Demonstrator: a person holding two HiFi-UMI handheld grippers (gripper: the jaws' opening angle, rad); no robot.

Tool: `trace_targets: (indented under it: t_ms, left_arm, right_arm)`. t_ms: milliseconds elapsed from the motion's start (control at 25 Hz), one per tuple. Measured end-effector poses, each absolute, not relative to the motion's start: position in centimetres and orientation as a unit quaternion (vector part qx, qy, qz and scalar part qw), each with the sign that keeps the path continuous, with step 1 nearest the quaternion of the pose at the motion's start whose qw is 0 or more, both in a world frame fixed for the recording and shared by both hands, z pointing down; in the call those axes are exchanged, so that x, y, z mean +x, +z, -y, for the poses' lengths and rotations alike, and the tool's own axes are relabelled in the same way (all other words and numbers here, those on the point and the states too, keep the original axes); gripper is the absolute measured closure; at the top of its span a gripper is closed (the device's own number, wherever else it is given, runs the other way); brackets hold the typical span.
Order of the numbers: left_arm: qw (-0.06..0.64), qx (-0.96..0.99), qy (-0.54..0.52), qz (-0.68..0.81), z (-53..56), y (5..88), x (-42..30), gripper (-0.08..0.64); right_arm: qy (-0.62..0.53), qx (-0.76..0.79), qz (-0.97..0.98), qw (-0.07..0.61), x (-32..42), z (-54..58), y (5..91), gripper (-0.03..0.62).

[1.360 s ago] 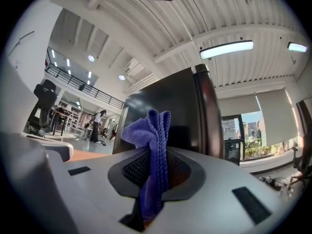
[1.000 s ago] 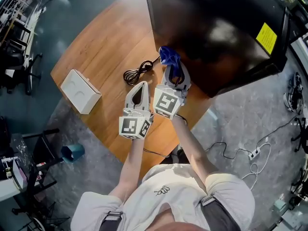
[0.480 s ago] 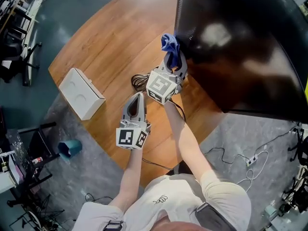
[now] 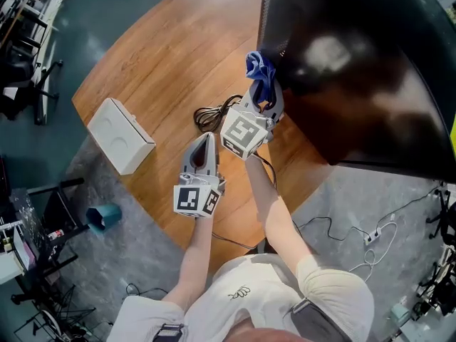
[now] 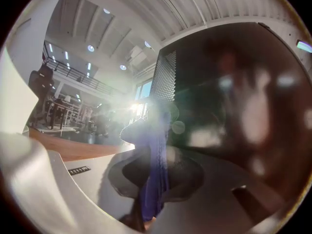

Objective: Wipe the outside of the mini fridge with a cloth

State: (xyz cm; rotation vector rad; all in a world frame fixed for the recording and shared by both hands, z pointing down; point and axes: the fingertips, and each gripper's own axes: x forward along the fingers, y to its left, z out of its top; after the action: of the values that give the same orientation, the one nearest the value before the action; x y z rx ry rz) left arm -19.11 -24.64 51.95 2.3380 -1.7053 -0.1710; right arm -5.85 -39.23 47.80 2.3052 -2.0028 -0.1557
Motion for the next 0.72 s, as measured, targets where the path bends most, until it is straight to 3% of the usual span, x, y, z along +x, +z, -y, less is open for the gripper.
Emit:
trace_targets:
  t_ms: [720]
  left_arm:
    - [0.112, 0.837, -0.081, 0.53, 19.5, 48.0, -9.3, 0.555]
  right_arm:
    - [-0.055, 0.796, 0.601, 0.044, 6.7, 26.6, 45.2, 0.53]
